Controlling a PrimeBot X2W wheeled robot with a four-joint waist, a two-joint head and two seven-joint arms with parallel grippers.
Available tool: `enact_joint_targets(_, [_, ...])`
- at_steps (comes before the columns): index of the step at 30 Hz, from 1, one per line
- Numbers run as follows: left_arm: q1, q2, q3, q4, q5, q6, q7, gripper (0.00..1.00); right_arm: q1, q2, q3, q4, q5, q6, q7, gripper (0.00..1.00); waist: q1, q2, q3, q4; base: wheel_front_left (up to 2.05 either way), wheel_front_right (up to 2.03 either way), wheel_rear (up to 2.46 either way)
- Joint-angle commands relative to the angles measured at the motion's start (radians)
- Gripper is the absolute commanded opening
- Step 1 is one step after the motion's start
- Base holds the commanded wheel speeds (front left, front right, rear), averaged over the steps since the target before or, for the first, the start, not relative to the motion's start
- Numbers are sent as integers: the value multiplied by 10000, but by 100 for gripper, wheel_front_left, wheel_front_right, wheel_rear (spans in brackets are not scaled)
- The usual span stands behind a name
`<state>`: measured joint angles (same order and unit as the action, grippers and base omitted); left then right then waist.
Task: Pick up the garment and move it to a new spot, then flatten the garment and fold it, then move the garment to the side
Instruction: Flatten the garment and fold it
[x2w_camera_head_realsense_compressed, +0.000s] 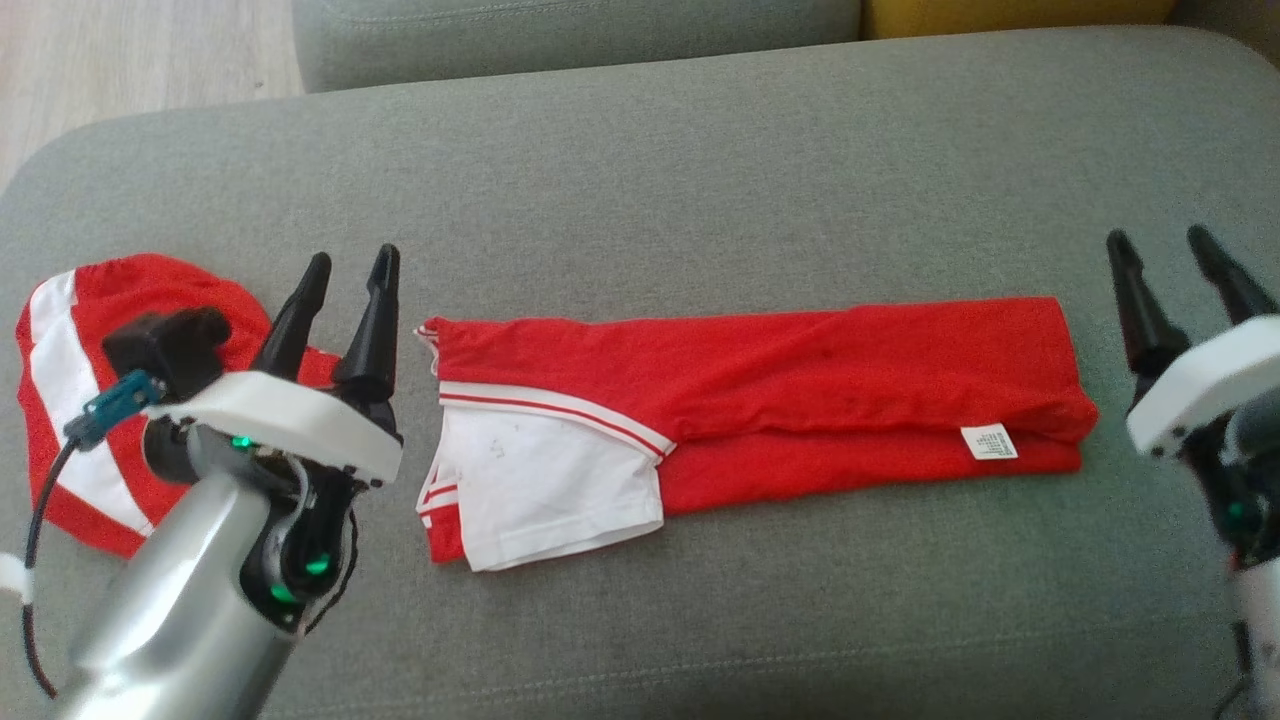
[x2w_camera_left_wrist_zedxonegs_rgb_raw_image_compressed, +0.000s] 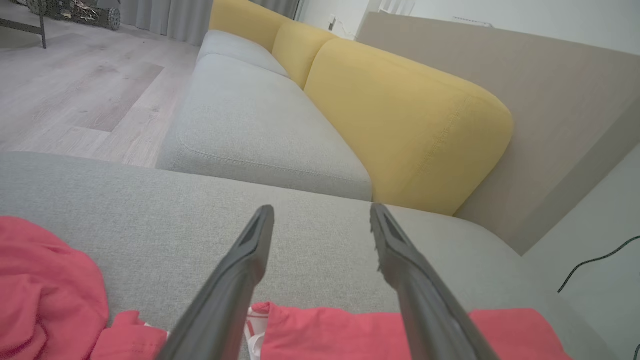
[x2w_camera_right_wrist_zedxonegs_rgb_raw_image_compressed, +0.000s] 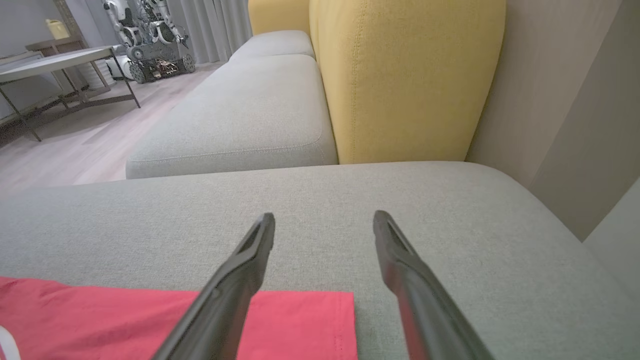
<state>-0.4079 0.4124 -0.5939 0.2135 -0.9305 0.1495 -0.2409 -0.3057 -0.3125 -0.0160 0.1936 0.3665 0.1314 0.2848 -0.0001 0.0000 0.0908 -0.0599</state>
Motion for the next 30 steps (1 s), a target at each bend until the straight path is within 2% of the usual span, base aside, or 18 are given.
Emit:
enact_joint_targets(1, [-79, 1, 766, -238, 129, -21, -159, 100, 151, 106, 5, -407, -113, -7, -378, 100, 1, 0, -10, 17, 0, 0, 0])
enact_joint_targets(4, [265, -462, 1379, -426, 641, -77, -199, 100, 469, 469, -138, -437, -195, -7, -917, 100, 1, 0, -5, 88, 0, 0, 0])
enact_joint_targets(10, [1414, -1635, 2618, -765, 2200, -457, -205, 100, 1025, 906, -271, -189, -422, -7, -1782, 100, 1, 0, -61, 187, 0, 0, 0])
enact_joint_targets(16, [1953, -2312, 3298, -663, 3061, -916, -206, 100, 1131, 1019, -288, 244, -517, -7, -2188, 100, 1, 0, -124, 222, 0, 0, 0])
enact_joint_targets(22, [2068, -2718, 3866, -562, 3694, -1400, -207, 100, 878, 1146, -699, 936, -611, -7, -2316, 100, 1, 0, 62, 240, 0, 0, 0])
enact_joint_targets(30, [1966, -3046, 4187, -260, 4146, -1887, -208, 100, 45, 1568, -1497, 2576, -1007, -7, -2065, 100, 1, 0, 596, 312, 0, 0, 0])
